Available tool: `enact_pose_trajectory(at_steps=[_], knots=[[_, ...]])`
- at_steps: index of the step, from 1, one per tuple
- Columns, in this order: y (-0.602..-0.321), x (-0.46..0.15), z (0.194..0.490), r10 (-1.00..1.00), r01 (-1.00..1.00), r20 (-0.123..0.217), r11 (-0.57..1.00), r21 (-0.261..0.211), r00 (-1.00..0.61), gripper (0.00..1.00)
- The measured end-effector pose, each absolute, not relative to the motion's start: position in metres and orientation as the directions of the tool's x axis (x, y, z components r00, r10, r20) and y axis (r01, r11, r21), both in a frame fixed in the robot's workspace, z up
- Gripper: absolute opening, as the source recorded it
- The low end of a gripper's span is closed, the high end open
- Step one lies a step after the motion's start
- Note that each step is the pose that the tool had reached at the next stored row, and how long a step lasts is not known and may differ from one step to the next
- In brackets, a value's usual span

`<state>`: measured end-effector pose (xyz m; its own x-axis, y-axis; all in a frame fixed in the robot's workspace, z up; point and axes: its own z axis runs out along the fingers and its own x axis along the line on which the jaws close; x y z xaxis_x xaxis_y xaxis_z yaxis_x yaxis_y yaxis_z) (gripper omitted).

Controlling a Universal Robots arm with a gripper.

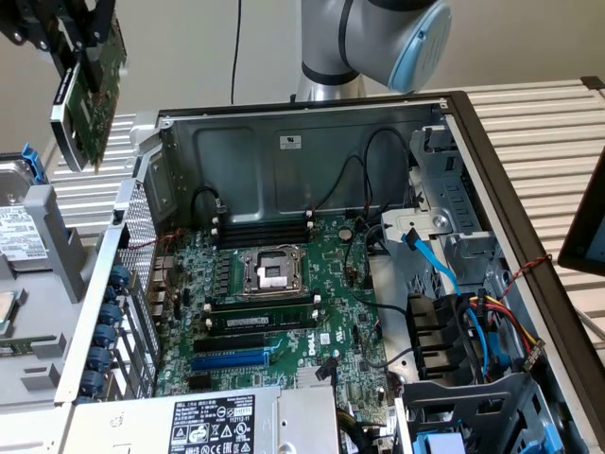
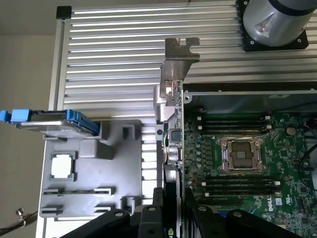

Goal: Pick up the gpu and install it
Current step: 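Pick up the gpu and move the gpu toward the slot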

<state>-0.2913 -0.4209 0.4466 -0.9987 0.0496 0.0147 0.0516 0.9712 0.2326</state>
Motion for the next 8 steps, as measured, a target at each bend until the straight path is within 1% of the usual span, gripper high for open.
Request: enact_pose_trajectory(at_steps=[8], knots=[[-0.421,-0.255,0.447,0.05,0.053,0.021,0.972,0.229,-0.999,0.27]])
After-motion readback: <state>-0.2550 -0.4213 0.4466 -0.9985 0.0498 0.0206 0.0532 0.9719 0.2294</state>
